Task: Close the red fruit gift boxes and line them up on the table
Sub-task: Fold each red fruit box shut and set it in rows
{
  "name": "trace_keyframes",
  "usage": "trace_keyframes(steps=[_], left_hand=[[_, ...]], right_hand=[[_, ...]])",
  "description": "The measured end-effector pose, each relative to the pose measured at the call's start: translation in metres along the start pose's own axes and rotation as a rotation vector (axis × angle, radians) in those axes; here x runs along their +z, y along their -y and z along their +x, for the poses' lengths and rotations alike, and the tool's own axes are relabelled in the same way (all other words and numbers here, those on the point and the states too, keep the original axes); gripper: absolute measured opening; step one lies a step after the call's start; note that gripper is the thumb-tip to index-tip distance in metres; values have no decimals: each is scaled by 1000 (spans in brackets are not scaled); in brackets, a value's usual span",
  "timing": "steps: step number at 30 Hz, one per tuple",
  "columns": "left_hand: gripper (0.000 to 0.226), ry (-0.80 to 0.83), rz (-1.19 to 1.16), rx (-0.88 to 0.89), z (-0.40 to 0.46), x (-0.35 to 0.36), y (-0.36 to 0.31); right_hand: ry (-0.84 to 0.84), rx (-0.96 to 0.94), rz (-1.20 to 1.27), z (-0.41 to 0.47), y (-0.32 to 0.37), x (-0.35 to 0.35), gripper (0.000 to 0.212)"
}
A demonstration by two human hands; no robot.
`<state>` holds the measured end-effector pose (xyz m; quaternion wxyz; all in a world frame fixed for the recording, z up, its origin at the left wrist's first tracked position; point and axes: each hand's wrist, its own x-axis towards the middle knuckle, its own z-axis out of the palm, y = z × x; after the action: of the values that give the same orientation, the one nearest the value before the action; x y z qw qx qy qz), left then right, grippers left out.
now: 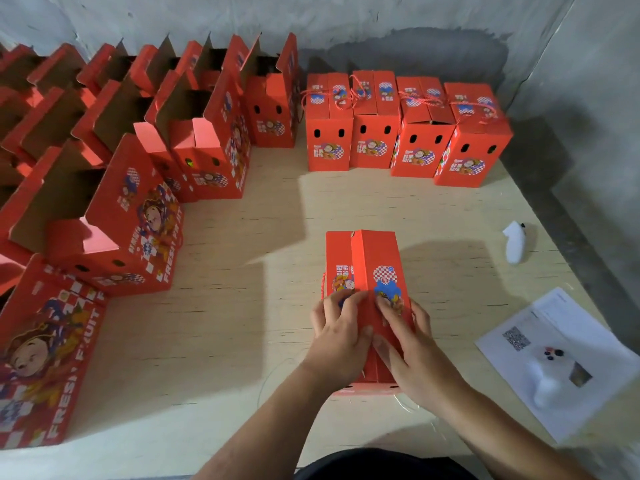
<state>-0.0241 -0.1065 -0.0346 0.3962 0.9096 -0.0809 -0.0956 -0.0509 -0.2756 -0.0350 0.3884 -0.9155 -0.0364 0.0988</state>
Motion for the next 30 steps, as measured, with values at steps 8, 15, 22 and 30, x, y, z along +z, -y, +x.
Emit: trace_keyframes(steps=[8,15,22,30], left_hand=[[74,-83,-99,-135,-3,0,-20],[27,-224,234,-11,33,-14,-54],[17,-42,236,-221,85,-26,-58],[32,-82,405,-104,109,-23,-32]], right_hand=[[-84,37,54,27,19,-3,79],[-107,62,-50,26,27,-7,62],[-84,74,-197,28,32,1,55],[-29,180,-293,27,34,5,73]])
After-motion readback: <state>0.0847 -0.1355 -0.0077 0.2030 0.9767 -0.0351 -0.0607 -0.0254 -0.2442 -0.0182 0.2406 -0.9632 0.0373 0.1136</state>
